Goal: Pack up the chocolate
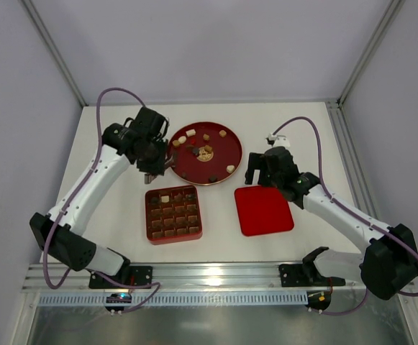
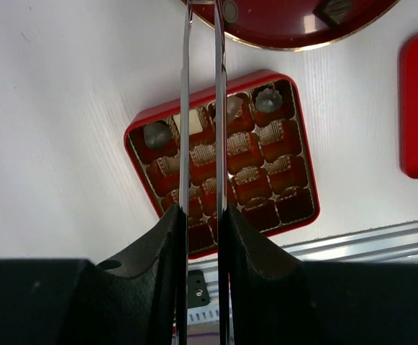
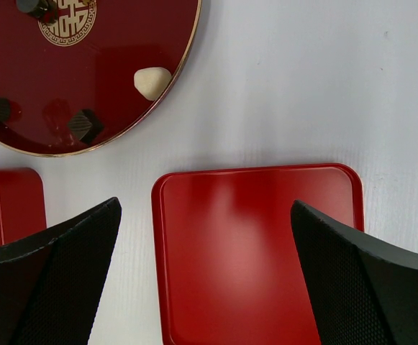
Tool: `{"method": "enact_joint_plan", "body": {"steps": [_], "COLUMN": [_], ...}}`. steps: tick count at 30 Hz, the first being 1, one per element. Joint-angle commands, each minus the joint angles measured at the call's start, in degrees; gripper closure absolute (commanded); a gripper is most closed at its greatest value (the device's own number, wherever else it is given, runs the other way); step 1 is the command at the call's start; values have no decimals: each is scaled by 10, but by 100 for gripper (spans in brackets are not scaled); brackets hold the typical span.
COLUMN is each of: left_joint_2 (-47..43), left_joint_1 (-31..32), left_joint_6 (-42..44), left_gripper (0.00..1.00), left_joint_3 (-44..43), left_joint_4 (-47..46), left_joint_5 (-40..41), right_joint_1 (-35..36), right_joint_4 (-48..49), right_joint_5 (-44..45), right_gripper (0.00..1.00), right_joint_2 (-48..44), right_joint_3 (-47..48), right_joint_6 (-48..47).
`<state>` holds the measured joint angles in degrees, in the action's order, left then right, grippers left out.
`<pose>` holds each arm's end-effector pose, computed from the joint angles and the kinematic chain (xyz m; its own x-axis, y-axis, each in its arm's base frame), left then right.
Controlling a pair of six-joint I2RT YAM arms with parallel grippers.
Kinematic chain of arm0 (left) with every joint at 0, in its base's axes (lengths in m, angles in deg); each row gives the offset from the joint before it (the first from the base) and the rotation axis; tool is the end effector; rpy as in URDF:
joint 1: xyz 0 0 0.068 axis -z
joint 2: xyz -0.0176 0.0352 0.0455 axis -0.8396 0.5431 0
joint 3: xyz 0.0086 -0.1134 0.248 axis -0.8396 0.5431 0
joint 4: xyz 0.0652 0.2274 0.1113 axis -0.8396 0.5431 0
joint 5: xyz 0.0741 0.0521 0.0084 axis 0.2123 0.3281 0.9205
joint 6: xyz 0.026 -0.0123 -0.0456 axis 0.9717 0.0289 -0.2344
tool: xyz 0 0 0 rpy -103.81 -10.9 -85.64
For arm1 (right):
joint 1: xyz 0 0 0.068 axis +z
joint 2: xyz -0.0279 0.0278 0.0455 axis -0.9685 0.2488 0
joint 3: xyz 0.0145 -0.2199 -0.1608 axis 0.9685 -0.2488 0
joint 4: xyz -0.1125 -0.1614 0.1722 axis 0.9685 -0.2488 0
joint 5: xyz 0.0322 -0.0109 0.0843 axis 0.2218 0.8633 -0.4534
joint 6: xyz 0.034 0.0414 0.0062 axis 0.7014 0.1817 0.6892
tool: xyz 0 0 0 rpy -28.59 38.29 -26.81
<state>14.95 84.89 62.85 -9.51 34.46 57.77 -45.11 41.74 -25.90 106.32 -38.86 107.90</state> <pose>0.2510 -0.1292 0.3683 -0.8870 0.0894 -0.4531 0.1430 0.9861 -0.0852 0.2256 0.1232 0.2531 -0.6507 0.1012 -0.7526 -0.0681 0.9793 0.1905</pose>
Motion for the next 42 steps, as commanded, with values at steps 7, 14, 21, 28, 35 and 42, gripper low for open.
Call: {"method": "enact_joint_plan", "body": {"steps": [7, 14, 21, 28, 35, 42], "left_joint_2": [-118, -181, -235, -277, -307, -325], "left_joint_1": [1, 1, 1, 1, 1, 2], "left_joint_6": [-14, -27, -41, -62, -83, -105], "left_gripper": [73, 72, 72, 72, 70, 70], "left_joint_3": [93, 145, 194, 219, 229, 248], "left_joint_4": [39, 56, 68, 70, 77, 89], "left_joint_5": [-17, -25, -31, -44, -44, -44], "right_joint_1": [-2, -3, -2, -2, -3, -2], "right_joint_4": [15, 15, 21, 16, 19, 25], "right_joint_5": [3, -2, -5, -5, -4, -10], "right_gripper": [0, 0, 0, 0, 0, 0], "right_joint_2": [12, 24, 32, 42, 51, 60], "right_joint_3": [21, 29, 29, 37, 40, 40], "right_joint_6": [1, 5, 6, 4, 4, 5]}}
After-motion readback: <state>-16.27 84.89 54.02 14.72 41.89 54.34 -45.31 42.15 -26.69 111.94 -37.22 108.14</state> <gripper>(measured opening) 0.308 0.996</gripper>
